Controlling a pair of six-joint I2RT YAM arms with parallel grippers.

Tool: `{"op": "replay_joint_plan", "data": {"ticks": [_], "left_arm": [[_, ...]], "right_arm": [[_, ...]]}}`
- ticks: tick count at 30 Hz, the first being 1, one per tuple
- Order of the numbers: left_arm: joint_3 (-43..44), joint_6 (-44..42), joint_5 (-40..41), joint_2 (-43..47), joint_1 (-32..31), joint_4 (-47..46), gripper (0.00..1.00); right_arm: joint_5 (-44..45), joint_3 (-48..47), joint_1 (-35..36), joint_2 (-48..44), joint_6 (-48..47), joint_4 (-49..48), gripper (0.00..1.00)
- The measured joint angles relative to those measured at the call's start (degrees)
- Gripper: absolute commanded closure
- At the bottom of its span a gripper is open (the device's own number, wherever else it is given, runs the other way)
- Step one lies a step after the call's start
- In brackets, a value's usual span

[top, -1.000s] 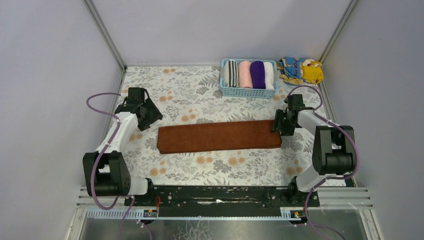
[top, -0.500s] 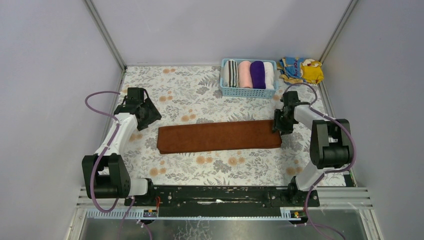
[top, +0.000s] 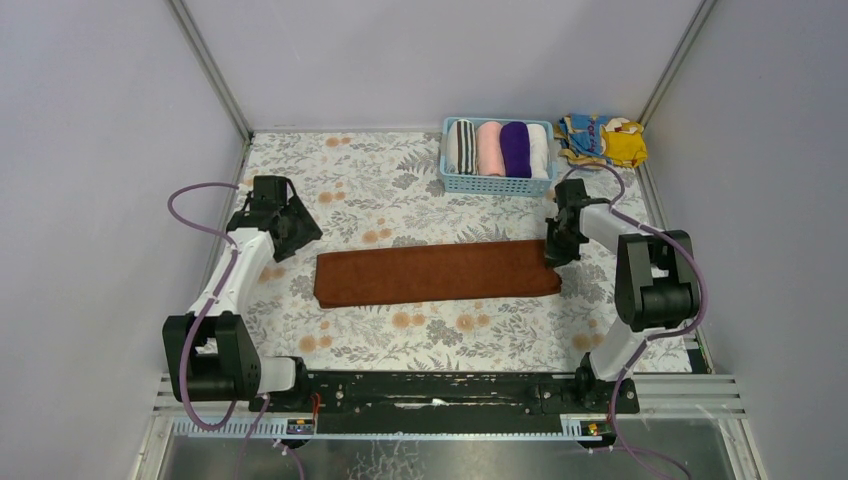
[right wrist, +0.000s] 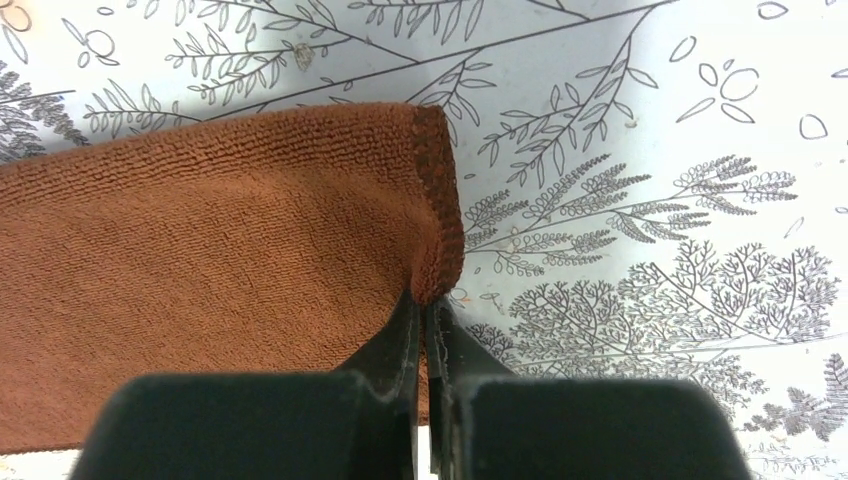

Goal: Roll the towels
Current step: Fold the towel at the center of the board.

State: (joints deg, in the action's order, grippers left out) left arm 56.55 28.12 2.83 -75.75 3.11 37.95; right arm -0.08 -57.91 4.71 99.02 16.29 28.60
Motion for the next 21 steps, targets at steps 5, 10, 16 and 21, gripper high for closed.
{"op": "replay_joint_plan", "data": {"ticks": [5, 10, 16, 21], "left_arm": [[-0.15, -0.02, 0.00, 0.61, 0.00, 0.24, 0.36], [-0.17, -0.02, -0.28, 0.66, 0.00, 0.24, 0.36], [-0.68, -0.15, -2.40, 0.66, 0.07, 0.17, 0.36], [-1.36, -0.20, -5.49, 0.55, 0.09, -0.09, 0.36]], "right_arm": [[4.63, -2.43, -2.03, 1.27, -0.48, 2.36, 1.00], [16.20, -5.38, -10.78, 1.55, -2.03, 4.20, 1.00], [24.44, -12.00, -14.84, 1.53, -3.30, 6.14, 1.00], [16.50, -11.98, -12.98, -0.61, -3.37, 6.82, 1.00]]}}
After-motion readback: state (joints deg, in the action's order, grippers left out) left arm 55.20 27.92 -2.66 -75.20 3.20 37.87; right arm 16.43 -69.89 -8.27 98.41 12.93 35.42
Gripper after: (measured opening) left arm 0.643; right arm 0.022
